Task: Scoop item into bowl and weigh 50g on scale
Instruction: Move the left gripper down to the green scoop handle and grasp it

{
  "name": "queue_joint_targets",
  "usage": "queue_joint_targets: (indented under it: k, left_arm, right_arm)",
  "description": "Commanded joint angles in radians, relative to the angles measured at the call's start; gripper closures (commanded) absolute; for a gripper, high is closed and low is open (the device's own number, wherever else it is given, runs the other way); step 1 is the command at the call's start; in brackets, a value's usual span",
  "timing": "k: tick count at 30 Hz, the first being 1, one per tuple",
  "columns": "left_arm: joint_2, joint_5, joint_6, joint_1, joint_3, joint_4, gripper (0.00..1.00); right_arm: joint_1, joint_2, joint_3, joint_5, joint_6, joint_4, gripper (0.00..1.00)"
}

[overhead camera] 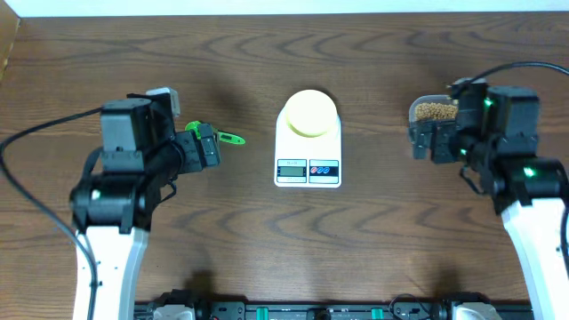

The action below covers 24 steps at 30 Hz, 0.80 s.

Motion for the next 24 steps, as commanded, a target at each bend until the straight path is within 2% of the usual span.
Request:
queue_joint_targets:
  k: [1,5,7,14,24]
  left_arm:
    - [0.079,-0.094,-0.001,0.006,0.011,-0.010,0.02]
    - [0.229,-0.174,-0.001,0.008,0.011,0.010,0.02]
    - [0.290,-0.209,-0.001,0.008,0.011,0.034,0.02]
    - [0.489,-0.243,-0.009,0.036,0.011,0.158,0.02]
    - [0.638,-0.243,-0.048,0.149,0.011,0.249,0.02]
  right_arm:
    - [0.006,0.047,0.016,-0.244,0.016,0.008,0.01]
    - [0.006,0.093,0.016,-0.440,0.017,0.060,0.01]
    - [0.006,0.101,0.016,-0.474,0.024,0.063,0.01]
    - [0.006,0.105,0.016,-0.483,0.049,0.023,0.01]
    - [0.006,0.105,0.016,-0.483,0.045,-0.017,0.01]
